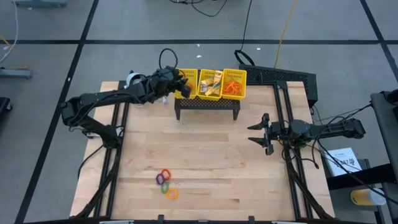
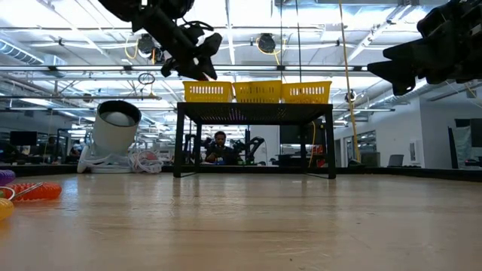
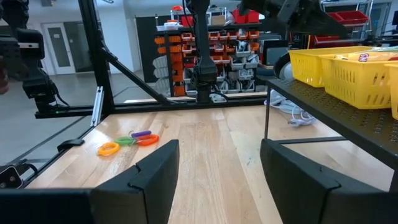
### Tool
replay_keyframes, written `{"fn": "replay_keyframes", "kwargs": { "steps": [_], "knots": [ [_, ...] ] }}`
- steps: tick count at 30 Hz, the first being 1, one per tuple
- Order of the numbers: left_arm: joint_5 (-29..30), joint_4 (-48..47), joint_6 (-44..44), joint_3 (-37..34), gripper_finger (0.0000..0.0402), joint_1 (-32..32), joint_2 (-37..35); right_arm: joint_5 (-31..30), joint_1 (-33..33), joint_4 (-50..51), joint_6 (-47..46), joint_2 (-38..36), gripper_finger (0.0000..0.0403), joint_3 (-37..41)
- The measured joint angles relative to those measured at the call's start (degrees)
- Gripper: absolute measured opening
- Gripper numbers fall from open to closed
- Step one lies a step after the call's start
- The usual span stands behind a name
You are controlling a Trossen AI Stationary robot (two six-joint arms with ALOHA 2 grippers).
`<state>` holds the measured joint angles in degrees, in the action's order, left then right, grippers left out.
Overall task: Pick & Place Office Desk Supplies
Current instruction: Put the orange spring keychain into the left yellow bin on the shelf
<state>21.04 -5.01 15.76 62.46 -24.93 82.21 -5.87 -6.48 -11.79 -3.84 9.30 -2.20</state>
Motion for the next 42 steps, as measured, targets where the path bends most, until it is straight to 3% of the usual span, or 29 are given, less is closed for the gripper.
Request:
{"fn": "replay_keyframes", "kwargs": {
  "steps": [8, 22, 29, 42],
  "knots": [
    [-1.5, -1.2, -5.9, 0.0, 0.0208, 0.9, -4.3, 0.0, 0.0, 0.0, 0.0, 0.0, 0.0215, 0.0],
    [0.9, -16.7, -8.5, -0.5, 0.0214, 11.1, -23.3, 0.0, 0.0, 0.0, 0.0, 0.0, 0.0215, 0.0],
    [4.8, -11.3, -9.7, -10.4, 0.0214, 16.2, -32.2, 0.0, 0.0, 0.0, 0.0, 0.0, 0.0215, 0.0],
    [4.5, -3.7, -5.5, -30.0, 0.0214, 17.6, -50.6, 0.0, 0.0, 0.0, 0.0, 0.0, 0.0215, 0.0]
  ]
}}
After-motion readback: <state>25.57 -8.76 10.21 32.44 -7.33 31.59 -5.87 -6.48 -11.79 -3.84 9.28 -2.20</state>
